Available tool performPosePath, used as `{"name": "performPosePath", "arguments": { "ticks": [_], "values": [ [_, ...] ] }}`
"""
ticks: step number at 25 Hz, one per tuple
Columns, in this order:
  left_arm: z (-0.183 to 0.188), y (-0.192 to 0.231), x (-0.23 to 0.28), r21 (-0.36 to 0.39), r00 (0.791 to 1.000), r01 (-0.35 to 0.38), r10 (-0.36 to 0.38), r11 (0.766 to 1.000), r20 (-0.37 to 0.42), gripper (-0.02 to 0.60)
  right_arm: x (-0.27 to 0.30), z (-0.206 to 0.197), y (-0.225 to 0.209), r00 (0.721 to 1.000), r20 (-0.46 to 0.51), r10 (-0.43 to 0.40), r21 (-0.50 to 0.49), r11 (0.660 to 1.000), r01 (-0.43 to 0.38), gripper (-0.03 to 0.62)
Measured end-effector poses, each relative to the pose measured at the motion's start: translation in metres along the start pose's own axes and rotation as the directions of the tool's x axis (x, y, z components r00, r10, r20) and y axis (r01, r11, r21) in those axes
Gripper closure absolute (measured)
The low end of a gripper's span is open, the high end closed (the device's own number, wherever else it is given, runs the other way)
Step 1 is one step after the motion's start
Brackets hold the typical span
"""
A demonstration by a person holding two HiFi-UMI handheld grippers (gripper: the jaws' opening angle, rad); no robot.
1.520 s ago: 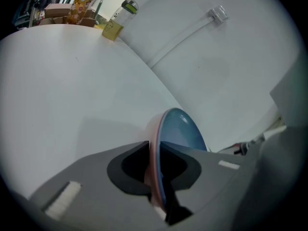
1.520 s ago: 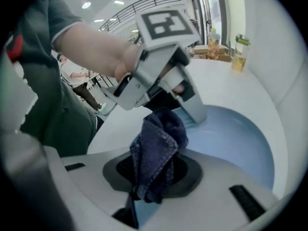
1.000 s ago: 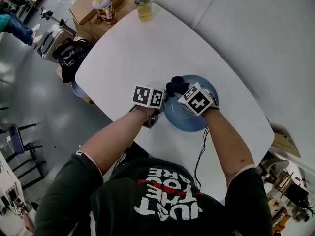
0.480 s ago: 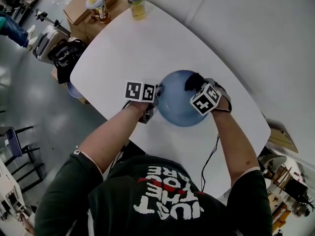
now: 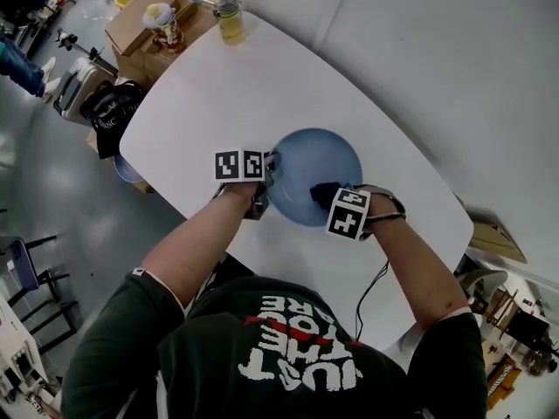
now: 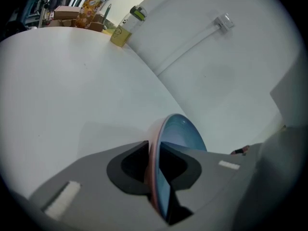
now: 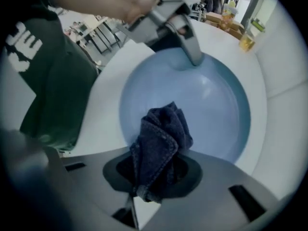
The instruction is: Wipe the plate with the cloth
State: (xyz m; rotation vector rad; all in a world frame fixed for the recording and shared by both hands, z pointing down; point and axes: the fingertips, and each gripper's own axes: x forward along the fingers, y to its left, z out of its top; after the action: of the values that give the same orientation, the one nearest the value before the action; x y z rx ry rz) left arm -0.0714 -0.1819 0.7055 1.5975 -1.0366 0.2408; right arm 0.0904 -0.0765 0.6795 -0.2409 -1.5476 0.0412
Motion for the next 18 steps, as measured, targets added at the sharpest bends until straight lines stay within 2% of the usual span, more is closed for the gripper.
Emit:
{"name": "performPosePath", "arguments": {
  "ticks": [2, 3, 7, 9, 11, 13, 15, 18],
  "values": [
    [-0.001, -0.001, 0.001, -0.015, 1.000, -0.002, 0.002, 1.000, 0.016, 0.529, -0.004, 0.029, 0.025, 0.993, 0.090, 0.078, -0.017, 0.997, -0.077, 0.510],
    [-0.001, -0.001, 0.001, -0.019, 1.000, -0.001, 0.002, 1.000, 0.022, 0.529, -0.003, 0.044, 0.031, 0.988, 0.126, 0.088, -0.027, 0.996, -0.086, 0.510],
    [-0.002, -0.002, 0.001, -0.010, 1.000, 0.009, -0.009, 1.000, 0.017, 0.529, 0.012, 0.099, 0.023, 0.970, 0.230, 0.074, -0.017, 0.997, -0.073, 0.510],
    [-0.003, -0.003, 0.001, 0.006, 1.000, 0.021, -0.021, 1.000, 0.003, 0.529, 0.010, 0.124, 0.009, 0.949, 0.310, 0.063, 0.033, 0.996, -0.077, 0.510],
    [-0.003, -0.003, 0.001, 0.020, 0.999, 0.032, -0.032, 0.999, -0.009, 0.529, 0.005, 0.144, -0.011, 0.920, 0.392, 0.011, 0.100, 0.994, -0.055, 0.510],
    [-0.001, -0.003, 0.000, 0.030, 0.999, 0.044, -0.043, 0.999, -0.021, 0.529, 0.000, 0.154, -0.028, 0.883, 0.467, -0.043, 0.173, 0.984, -0.044, 0.510],
    [-0.002, -0.004, -0.001, 0.043, 0.998, 0.051, -0.049, 0.998, -0.037, 0.531, -0.010, 0.151, -0.031, 0.852, 0.521, -0.049, 0.207, 0.976, -0.071, 0.510],
    [-0.006, -0.007, -0.002, 0.079, 0.997, 0.060, -0.055, 0.995, -0.062, 0.535, -0.041, 0.122, -0.038, 0.828, 0.554, -0.085, 0.247, 0.967, -0.066, 0.510]
  ]
}}
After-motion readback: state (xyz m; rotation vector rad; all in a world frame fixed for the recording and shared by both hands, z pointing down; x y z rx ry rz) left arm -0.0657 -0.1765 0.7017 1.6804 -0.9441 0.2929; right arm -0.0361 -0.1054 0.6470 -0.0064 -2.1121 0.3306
